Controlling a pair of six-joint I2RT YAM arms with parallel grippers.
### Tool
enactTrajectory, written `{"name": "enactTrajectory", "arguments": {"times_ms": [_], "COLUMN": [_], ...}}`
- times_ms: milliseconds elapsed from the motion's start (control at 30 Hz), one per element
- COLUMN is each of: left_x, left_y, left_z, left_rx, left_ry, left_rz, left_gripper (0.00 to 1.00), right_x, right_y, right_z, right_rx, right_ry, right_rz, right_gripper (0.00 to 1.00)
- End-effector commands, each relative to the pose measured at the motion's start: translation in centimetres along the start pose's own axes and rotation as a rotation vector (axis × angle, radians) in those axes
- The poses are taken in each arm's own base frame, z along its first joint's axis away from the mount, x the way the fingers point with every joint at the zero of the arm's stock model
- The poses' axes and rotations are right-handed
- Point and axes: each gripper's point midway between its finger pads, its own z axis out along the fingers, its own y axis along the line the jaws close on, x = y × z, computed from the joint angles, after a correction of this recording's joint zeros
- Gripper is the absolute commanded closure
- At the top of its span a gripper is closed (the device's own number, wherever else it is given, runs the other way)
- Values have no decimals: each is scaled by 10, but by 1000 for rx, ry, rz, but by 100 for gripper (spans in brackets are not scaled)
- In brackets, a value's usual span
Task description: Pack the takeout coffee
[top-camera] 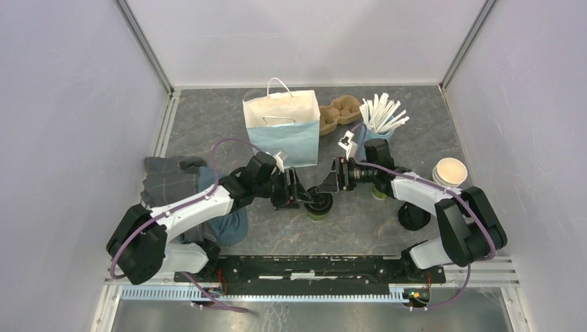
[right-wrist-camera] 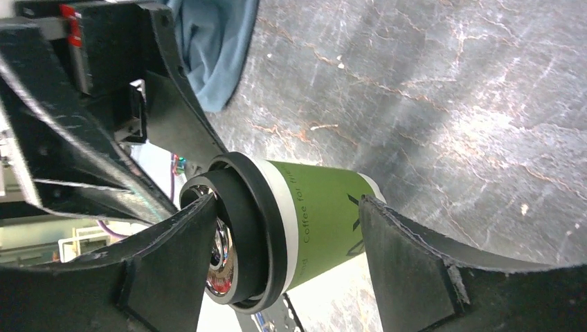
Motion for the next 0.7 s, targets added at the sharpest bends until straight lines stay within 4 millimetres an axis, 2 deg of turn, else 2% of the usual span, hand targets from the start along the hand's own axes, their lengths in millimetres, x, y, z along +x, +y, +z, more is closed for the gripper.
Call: {"name": "enactTrajectory", "arguments": {"times_ms": [0,200,300,367,467,500,667], "left_x": [-11,-14,-15,-18,-24,-27,-31], "left_y": [-35,-37,-30,-25,-17,-15,-10], "left_z": [-10,-22,-26,-26,-24,-23,-14], "left_rx": [73,56,28,14,-1,-1,3], "left_ry": [-4,-33,-43,-45,-51,-54,-32], "left_rz": [95,120,115,93,45,33,15], "left_gripper": [28,22,23,29,47,51,59], "right_x": [27,-9,-15,-14,-8,-6,-2], "right_y": [-24,-7,0,4,9,10,12], "right_z": [-18,-35,-44,-46,-44,-43,-37], "right_rx": [186,256,284,274,231,213,162], "right_ry": [142,107,108,110,111,114,80], "right_rz": [24,-48,-76,-86,-81,-74,-59], "right_gripper": [18,9,7,6,6,7,12]}}
